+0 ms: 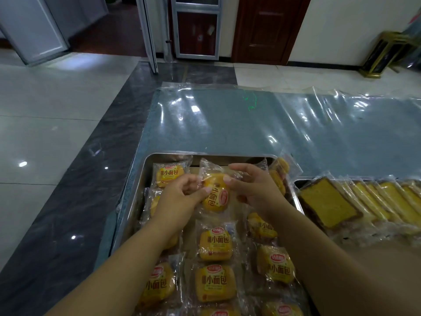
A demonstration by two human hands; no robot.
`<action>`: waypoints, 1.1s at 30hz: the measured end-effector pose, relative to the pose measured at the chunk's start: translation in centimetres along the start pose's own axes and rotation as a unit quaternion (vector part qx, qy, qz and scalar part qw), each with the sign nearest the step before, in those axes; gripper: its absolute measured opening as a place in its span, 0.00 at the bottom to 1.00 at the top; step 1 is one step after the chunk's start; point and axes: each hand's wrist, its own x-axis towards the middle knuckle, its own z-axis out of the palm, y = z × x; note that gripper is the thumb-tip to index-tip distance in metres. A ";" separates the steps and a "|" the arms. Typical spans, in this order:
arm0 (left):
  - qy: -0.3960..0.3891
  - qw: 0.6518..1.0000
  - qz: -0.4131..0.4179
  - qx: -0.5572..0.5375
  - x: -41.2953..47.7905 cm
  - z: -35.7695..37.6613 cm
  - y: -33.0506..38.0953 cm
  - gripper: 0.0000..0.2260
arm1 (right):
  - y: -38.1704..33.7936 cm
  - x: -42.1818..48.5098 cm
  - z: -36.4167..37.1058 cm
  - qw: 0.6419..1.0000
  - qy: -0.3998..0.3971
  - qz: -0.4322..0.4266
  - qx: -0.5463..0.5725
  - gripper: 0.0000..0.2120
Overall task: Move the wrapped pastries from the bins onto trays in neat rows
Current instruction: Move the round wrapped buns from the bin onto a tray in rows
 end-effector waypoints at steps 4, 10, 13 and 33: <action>0.057 0.997 -0.044 -0.038 0.2 0.3 -0.5 0.08 | 1.4 -0.1 0.5 0.998 -0.007 0.046 -0.043 0.17; 0.064 0.995 -0.032 0.070 -0.4 0.3 -2.3 0.12 | 2.6 1.5 0.7 0.986 0.084 0.013 -0.141 0.08; 0.071 0.988 0.004 0.134 -0.2 -0.4 -2.8 0.10 | 2.8 2.5 0.4 0.950 0.067 -0.013 -0.306 0.10; -0.015 0.947 0.096 0.305 1.8 0.7 -3.1 0.04 | 3.4 2.3 -3.2 0.762 0.262 0.055 -0.590 0.17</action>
